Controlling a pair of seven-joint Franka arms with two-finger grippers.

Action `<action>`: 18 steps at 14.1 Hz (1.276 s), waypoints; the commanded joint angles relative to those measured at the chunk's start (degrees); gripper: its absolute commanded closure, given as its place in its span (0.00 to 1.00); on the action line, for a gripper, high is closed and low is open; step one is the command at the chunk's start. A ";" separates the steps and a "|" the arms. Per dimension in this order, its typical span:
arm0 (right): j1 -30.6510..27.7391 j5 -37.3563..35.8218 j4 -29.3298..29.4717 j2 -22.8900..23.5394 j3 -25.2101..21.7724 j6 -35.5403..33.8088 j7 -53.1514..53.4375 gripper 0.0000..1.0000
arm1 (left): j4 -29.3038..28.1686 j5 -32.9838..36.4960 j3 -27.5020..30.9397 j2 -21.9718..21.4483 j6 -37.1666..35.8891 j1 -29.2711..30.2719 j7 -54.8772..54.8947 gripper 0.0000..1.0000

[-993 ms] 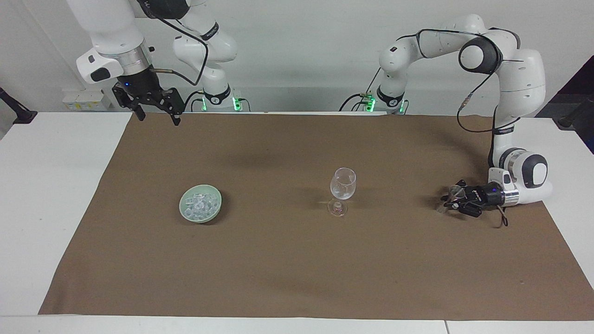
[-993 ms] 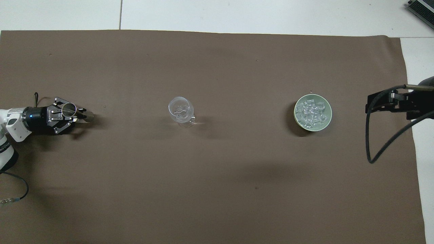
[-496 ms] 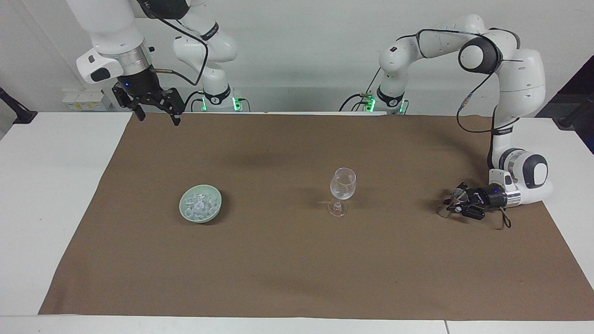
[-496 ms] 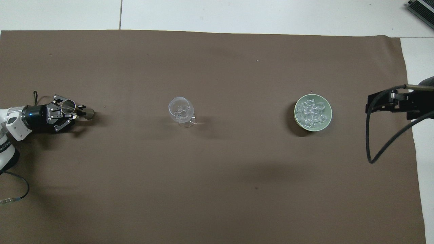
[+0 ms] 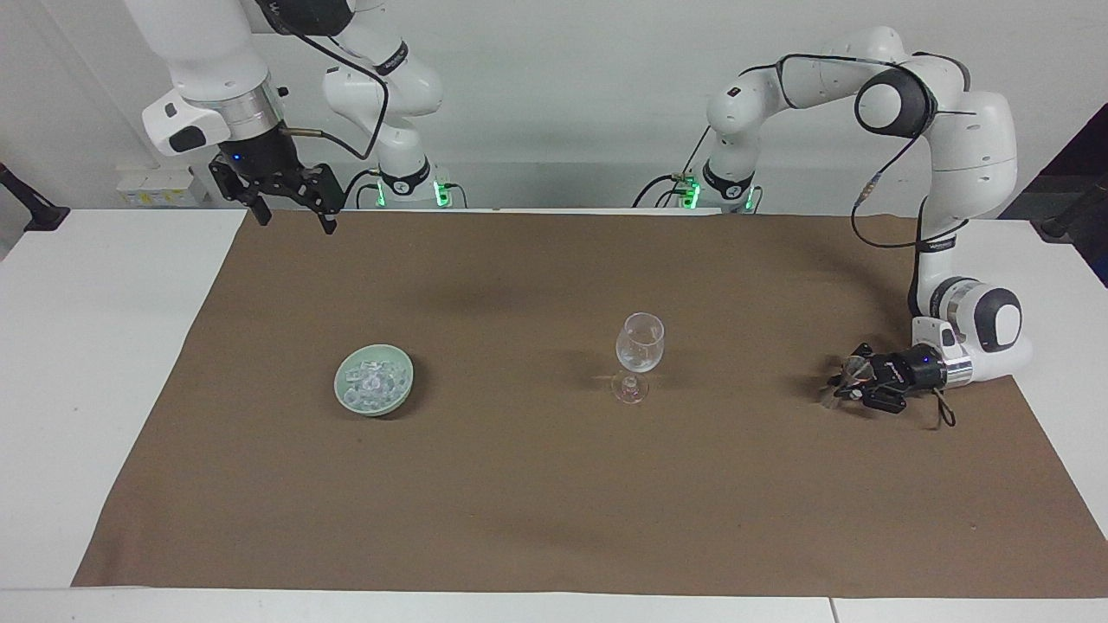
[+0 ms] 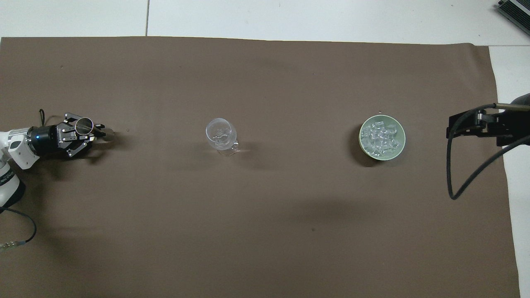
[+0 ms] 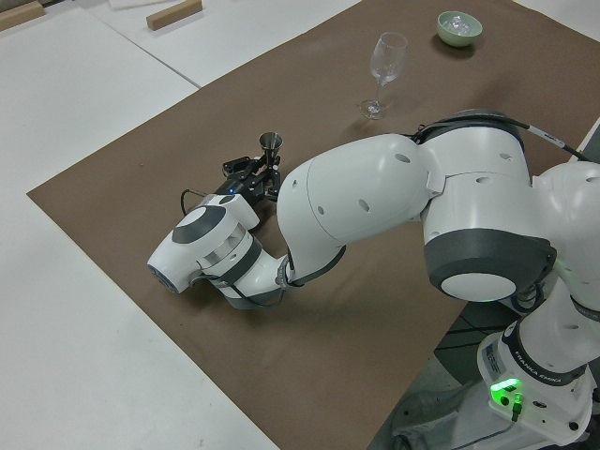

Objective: Pour wine and add ice with both arms
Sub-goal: 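Lower the metal cup to its spot and open the left gripper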

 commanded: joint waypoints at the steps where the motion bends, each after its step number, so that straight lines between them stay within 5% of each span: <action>1: -0.45 0.96 0.01 -0.20 -0.11 -0.38 -1.09 0.00 | 0.25 -0.73 -0.49 -0.11 1.04 0.50 -0.56 0.67; 6: -0.45 0.96 0.01 -0.20 -0.11 -0.38 -1.09 0.00 | 1.21 -0.29 -0.05 -1.16 0.95 1.37 -0.64 0.44; 14: -0.45 0.96 0.01 -0.28 -0.11 -0.38 -1.09 0.00 | 3.15 6.56 2.14 -6.43 0.16 3.22 -1.78 0.45; 18: -0.45 0.96 -0.07 -0.28 -0.11 -0.38 -1.09 0.00 | 2.71 12.52 2.32 -12.92 1.13 3.14 -11.59 0.45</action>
